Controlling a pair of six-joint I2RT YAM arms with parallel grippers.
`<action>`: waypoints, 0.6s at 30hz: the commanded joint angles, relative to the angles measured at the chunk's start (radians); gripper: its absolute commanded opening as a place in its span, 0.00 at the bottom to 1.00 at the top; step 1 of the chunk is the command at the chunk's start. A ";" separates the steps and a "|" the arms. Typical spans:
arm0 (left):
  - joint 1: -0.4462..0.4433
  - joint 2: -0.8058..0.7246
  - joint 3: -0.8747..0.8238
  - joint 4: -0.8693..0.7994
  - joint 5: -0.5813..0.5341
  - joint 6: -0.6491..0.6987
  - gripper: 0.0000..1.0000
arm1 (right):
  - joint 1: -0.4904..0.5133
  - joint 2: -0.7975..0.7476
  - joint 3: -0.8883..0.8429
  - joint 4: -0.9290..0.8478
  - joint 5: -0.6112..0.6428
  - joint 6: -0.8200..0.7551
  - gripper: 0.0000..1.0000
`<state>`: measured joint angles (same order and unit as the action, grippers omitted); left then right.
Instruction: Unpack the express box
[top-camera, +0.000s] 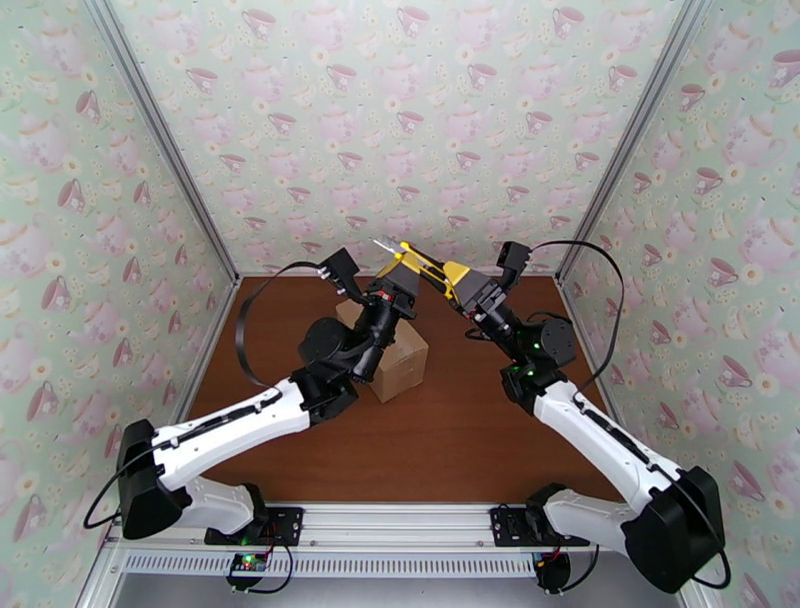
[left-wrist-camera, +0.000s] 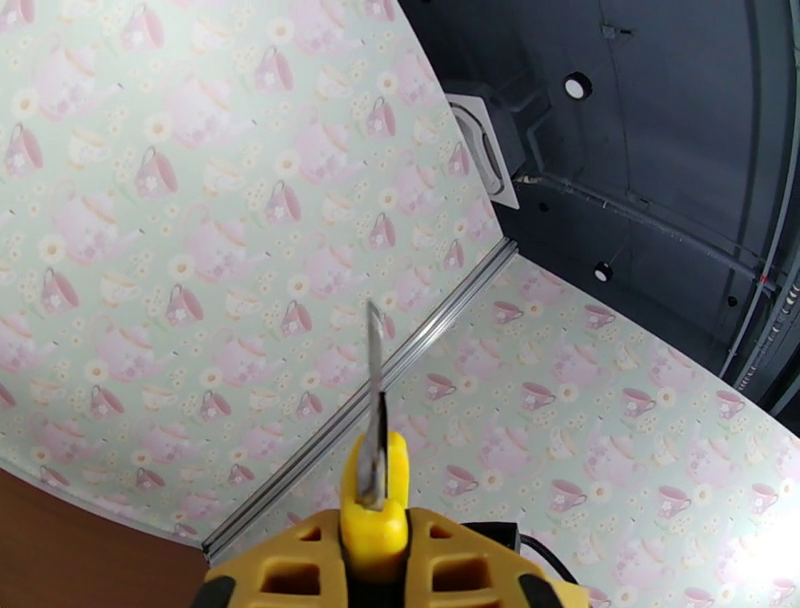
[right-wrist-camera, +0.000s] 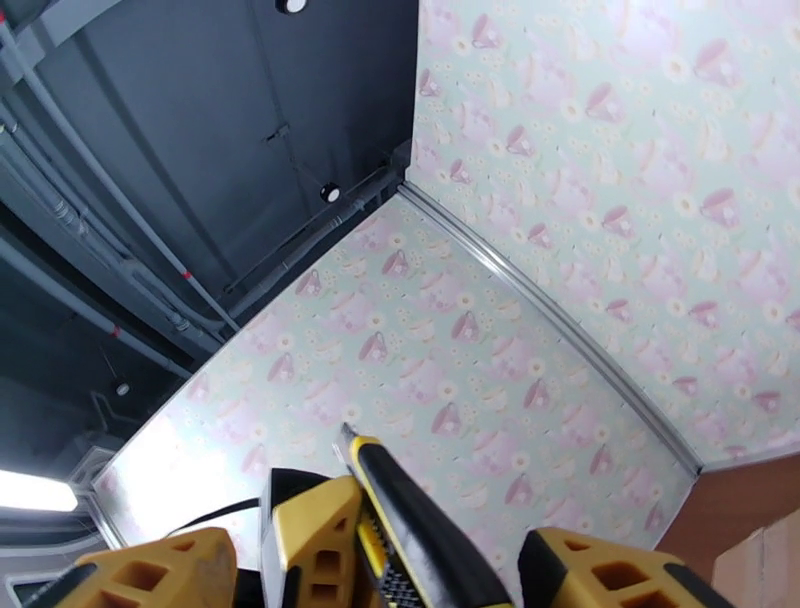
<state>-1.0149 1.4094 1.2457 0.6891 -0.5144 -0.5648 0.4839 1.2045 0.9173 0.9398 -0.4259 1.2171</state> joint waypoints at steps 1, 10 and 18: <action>-0.009 0.020 0.037 0.080 -0.046 0.045 0.00 | -0.001 0.014 0.039 0.060 0.013 0.020 0.65; -0.028 0.047 0.040 0.138 -0.085 0.081 0.00 | -0.001 0.045 0.041 0.128 0.011 0.067 0.60; -0.031 0.051 0.034 0.148 -0.102 0.091 0.00 | -0.001 0.071 0.050 0.154 -0.001 0.095 0.38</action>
<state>-1.0424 1.4540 1.2503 0.8093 -0.5835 -0.5041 0.4828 1.2758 0.9306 1.0454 -0.4232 1.2945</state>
